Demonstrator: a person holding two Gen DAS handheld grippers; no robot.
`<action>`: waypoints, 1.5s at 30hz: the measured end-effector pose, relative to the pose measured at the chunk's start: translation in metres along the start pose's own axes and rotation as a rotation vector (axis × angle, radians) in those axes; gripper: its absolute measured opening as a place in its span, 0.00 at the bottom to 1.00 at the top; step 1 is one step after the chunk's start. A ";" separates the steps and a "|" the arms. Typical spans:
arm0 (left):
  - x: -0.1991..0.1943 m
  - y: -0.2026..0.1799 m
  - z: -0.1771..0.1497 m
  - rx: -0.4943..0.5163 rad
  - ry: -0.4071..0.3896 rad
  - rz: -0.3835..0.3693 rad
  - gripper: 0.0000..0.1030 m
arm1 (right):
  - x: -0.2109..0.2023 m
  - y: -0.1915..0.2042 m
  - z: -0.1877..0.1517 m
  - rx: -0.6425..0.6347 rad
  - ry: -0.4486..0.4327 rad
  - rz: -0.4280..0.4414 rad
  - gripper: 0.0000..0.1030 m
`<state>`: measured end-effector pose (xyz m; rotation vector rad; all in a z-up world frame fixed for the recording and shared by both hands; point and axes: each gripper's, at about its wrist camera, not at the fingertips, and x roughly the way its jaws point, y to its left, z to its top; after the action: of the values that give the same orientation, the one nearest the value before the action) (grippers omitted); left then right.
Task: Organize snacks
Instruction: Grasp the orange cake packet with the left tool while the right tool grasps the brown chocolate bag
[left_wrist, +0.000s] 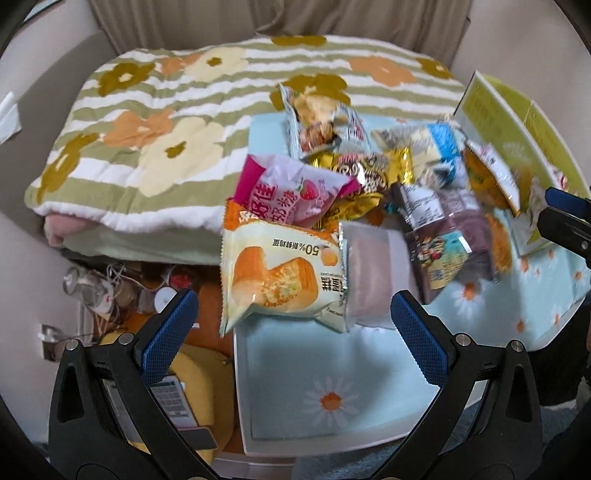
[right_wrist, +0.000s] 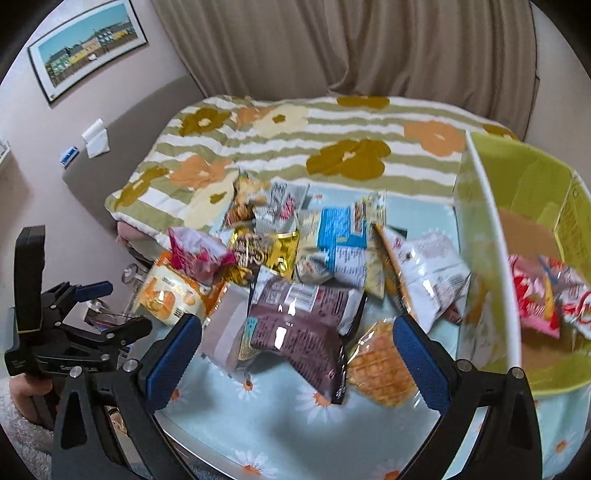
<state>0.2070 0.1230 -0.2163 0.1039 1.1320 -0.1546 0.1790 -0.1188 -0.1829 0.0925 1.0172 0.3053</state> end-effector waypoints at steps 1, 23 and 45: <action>0.005 -0.001 0.001 0.006 0.005 0.002 1.00 | 0.004 0.000 -0.002 0.007 0.010 -0.005 1.00; 0.085 -0.026 0.014 0.105 0.095 0.224 1.00 | 0.065 -0.020 -0.005 -0.031 0.159 0.032 1.00; 0.060 -0.024 0.014 0.079 0.071 0.225 0.79 | 0.100 -0.023 -0.002 -0.020 0.190 0.206 1.00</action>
<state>0.2404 0.0932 -0.2651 0.3078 1.1761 0.0051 0.2307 -0.1111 -0.2710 0.1529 1.1955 0.5194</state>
